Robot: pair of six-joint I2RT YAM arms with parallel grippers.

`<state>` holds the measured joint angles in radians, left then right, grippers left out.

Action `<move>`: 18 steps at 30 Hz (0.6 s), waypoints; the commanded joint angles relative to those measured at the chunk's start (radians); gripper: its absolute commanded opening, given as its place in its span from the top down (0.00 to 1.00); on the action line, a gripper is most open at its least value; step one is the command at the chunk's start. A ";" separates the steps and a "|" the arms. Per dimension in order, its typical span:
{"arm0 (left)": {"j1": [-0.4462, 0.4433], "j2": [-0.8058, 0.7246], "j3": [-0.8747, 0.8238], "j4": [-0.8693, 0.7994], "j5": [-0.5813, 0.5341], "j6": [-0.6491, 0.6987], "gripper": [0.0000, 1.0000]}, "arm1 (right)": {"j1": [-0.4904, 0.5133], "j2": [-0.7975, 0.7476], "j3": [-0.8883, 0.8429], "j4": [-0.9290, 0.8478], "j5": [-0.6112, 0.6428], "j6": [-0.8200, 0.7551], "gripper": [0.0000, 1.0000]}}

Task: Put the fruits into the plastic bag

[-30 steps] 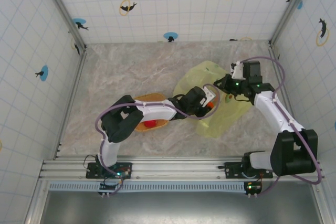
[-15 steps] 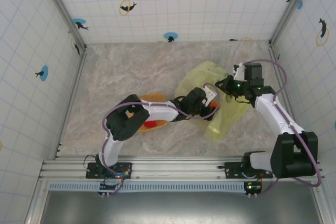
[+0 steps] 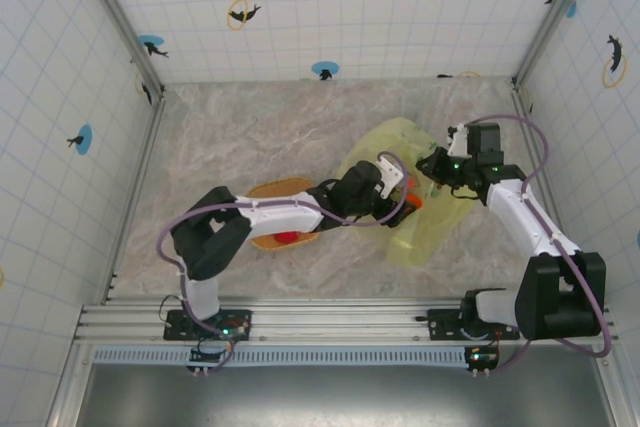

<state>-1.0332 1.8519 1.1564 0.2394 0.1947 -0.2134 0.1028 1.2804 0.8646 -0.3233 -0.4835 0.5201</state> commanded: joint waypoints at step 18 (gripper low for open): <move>0.121 -0.421 -0.109 -0.259 0.349 0.059 0.26 | 0.008 0.000 -0.017 0.021 0.025 -0.009 1.00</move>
<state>-0.9447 1.4837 1.0607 0.0277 0.4946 -0.1684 0.1047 1.2804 0.8642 -0.3260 -0.4675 0.5091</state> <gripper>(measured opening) 0.736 0.040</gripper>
